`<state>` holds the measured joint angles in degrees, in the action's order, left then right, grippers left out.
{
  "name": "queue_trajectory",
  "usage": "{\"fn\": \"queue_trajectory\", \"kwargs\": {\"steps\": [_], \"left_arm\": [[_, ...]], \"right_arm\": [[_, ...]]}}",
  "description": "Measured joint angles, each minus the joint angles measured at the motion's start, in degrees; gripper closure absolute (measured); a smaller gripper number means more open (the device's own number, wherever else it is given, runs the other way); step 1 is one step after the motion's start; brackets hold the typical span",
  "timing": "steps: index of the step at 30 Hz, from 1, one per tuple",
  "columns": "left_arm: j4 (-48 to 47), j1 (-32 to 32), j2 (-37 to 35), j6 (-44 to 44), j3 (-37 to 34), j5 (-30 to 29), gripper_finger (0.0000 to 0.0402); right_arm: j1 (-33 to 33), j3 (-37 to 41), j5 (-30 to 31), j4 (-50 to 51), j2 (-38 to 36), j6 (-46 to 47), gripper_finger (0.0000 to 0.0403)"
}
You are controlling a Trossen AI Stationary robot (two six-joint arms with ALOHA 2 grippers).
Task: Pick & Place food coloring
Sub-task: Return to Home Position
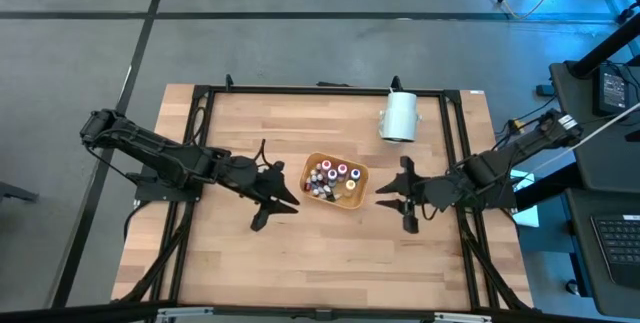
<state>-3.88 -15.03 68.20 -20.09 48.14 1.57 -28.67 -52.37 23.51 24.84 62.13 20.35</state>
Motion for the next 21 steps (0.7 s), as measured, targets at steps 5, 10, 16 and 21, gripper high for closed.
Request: {"fn": "queue_trajectory", "kwargs": {"steps": [5,10,16,21], "left_arm": [[1.72,0.06,0.00,-0.19,0.00,-0.37,0.0300],[4.82,0.06,0.00,-1.70,0.00,-0.38,0.0300],[7.10,0.06,0.00,-1.74,0.00,-0.31,0.0300],[7.57,0.06,0.00,-2.70,0.00,-0.38,0.0300]], "right_arm": [[0.01,1.55,-0.10,-0.09,-2.00,-0.42,0.0273],[0.02,5.40,-1.04,-0.73,-6.89,-1.21,0.0273],[0.02,13.05,-1.32,-5.28,-16.11,-1.98,0.0273],[0.02,19.53,-3.71,-12.16,-23.15,-4.39,0.0273]]}}
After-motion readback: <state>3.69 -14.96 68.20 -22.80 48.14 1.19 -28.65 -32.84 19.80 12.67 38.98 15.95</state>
